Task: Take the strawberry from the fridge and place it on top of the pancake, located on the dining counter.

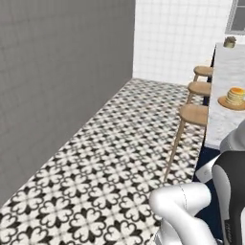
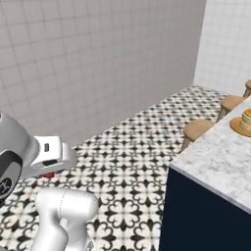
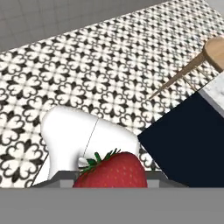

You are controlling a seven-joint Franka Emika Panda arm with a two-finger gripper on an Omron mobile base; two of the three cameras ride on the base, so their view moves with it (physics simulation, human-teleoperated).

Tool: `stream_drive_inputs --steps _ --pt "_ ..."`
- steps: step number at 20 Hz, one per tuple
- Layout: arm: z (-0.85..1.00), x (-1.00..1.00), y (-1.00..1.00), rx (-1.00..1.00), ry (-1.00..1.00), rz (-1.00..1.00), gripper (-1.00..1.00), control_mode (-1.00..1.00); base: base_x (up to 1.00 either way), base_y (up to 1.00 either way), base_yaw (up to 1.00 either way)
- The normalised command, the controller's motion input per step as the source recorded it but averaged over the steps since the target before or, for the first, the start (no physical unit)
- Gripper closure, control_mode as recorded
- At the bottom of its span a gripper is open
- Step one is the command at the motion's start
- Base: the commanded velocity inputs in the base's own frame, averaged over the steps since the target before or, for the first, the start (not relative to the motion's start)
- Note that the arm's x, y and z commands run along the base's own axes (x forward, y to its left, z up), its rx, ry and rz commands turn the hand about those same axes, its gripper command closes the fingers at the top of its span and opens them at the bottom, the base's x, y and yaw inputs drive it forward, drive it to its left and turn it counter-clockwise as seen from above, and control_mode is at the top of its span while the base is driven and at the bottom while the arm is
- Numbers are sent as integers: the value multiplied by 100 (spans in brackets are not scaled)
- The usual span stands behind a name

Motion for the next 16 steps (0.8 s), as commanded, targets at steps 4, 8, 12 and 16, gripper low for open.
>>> stream_drive_inputs --steps 4,8,12,16 --pt "0 0 0 0 0 0 100 100 77 74 -65" --pt "0 0 0 0 0 0 100 100 66 73 -65" --pt "0 0 0 0 0 0 100 100 66 77 -63" --pt "0 0 0 0 0 0 100 100 69 78 -62"
